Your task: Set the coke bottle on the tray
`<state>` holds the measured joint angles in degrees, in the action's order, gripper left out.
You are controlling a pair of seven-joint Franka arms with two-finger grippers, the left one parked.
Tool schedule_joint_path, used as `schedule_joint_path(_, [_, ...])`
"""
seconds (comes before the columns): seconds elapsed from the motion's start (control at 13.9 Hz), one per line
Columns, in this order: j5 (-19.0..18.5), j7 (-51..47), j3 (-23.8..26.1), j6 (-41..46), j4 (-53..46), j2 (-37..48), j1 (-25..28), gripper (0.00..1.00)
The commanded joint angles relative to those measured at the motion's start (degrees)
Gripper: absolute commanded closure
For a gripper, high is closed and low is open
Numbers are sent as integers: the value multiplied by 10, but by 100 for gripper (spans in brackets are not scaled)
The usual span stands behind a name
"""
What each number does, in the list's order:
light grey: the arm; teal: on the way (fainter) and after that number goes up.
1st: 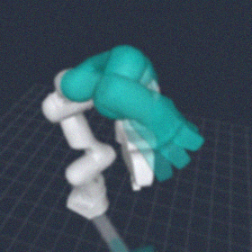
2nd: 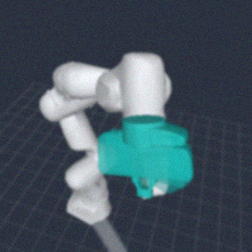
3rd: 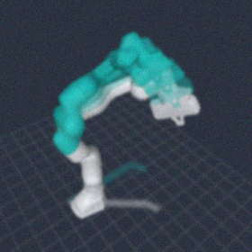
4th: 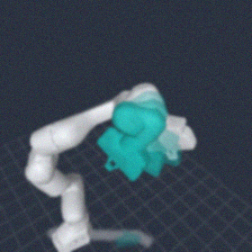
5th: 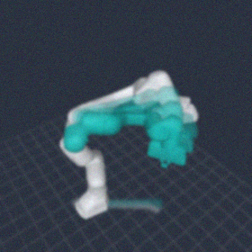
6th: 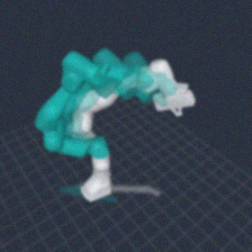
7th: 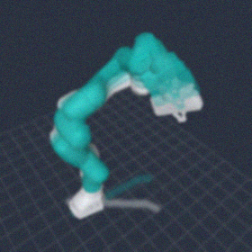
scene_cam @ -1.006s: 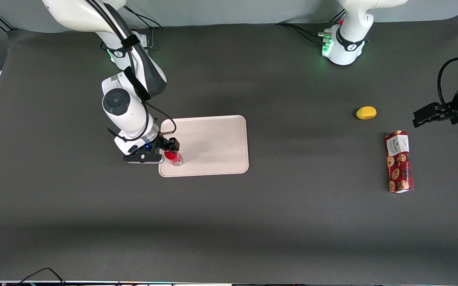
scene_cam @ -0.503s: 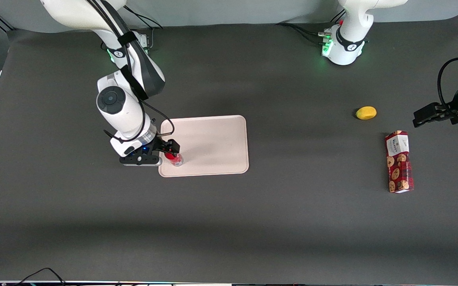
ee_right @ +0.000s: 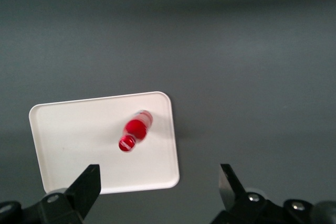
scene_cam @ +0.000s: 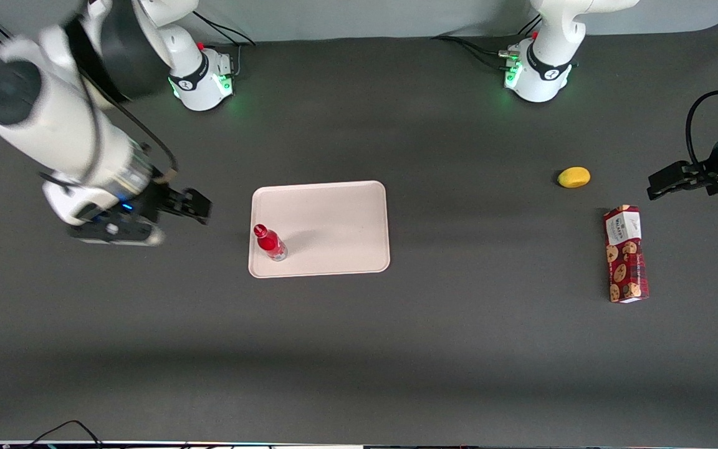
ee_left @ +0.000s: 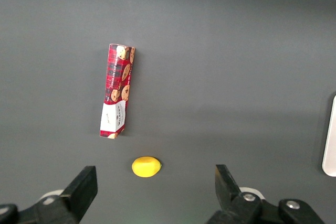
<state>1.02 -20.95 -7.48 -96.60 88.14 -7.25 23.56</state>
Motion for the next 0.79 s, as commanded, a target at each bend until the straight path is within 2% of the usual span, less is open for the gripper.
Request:
schedule_joint_path(0.0, [0, 49, -7, 27, 49, 63, -34, 0])
schedule_joint_path(0.07, [-1, 55, -7, 18, 86, 84, -42, 0])
schedule_joint_path(0.22, [-25, 54, -6, 16, 93, 85, -62, 0])
schedule_joint_path(0.43, [-20, 61, -2, 17, 89, 81, -139, 0])
schedule_joint_path(0.57, [-19, 133, -1, 19, 71, 83, -181, 0])
schedule_joint_path(0.72, [-16, 148, -1, 27, 72, 95, -206, 0])
